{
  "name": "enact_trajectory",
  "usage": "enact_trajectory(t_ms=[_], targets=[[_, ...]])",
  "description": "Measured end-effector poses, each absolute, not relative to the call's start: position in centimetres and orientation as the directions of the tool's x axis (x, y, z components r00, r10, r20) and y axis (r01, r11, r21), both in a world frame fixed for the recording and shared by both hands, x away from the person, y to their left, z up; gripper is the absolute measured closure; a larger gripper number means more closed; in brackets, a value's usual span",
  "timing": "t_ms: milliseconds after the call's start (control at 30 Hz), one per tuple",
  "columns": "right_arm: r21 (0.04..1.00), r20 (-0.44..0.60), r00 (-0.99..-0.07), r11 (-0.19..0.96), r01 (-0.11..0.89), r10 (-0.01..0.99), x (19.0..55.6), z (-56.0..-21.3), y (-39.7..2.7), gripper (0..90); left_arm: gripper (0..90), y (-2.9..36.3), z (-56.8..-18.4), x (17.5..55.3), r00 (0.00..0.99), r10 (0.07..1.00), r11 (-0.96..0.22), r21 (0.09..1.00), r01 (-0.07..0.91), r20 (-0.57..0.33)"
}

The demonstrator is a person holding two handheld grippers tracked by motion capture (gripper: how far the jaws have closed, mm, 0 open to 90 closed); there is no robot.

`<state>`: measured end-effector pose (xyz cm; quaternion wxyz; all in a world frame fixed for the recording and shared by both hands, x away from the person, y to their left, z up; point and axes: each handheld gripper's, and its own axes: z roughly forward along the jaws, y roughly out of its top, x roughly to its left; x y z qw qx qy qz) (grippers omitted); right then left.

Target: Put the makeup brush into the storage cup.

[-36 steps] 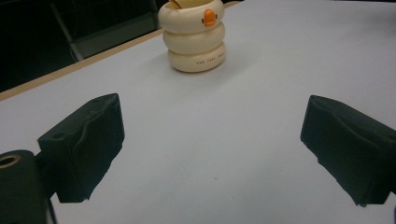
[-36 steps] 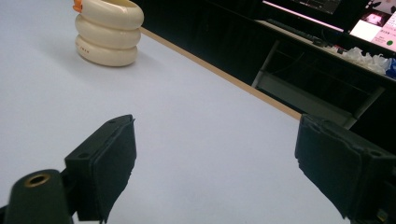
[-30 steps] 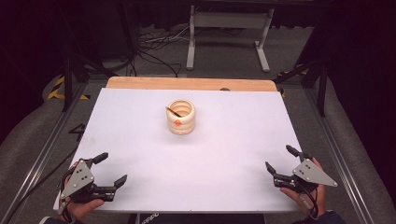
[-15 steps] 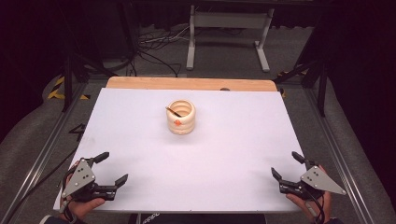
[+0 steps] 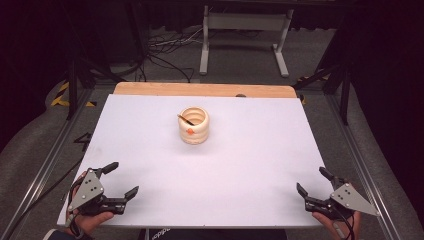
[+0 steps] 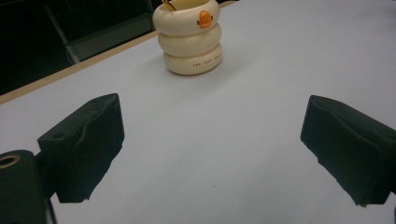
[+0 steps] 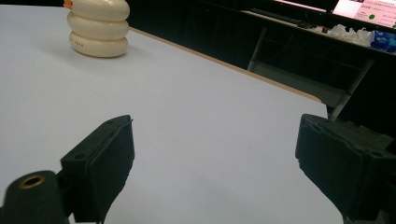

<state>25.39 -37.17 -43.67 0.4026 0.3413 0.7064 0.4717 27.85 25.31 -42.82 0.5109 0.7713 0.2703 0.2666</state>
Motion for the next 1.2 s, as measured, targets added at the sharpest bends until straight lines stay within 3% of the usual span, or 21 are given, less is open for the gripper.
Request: enact_trajectory(t_ms=[533, 1200], targets=[[0.933, -0.263, -0.467, 0.345, 0.099, 0.844, 25.35, -43.58, -36.69, 11.5, 6.9, 25.31, -42.91, 27.84, 0.720, 0.679, -0.348, 0.926, 0.144, 0.144], [0.933, -0.243, -0.492, 0.341, 0.118, 0.836, 25.41, -43.75, -36.44, 2.0, 6.5, 25.20, -42.96, 27.88, 0.721, 0.678, -0.350, 0.925, 0.149, 0.140]])
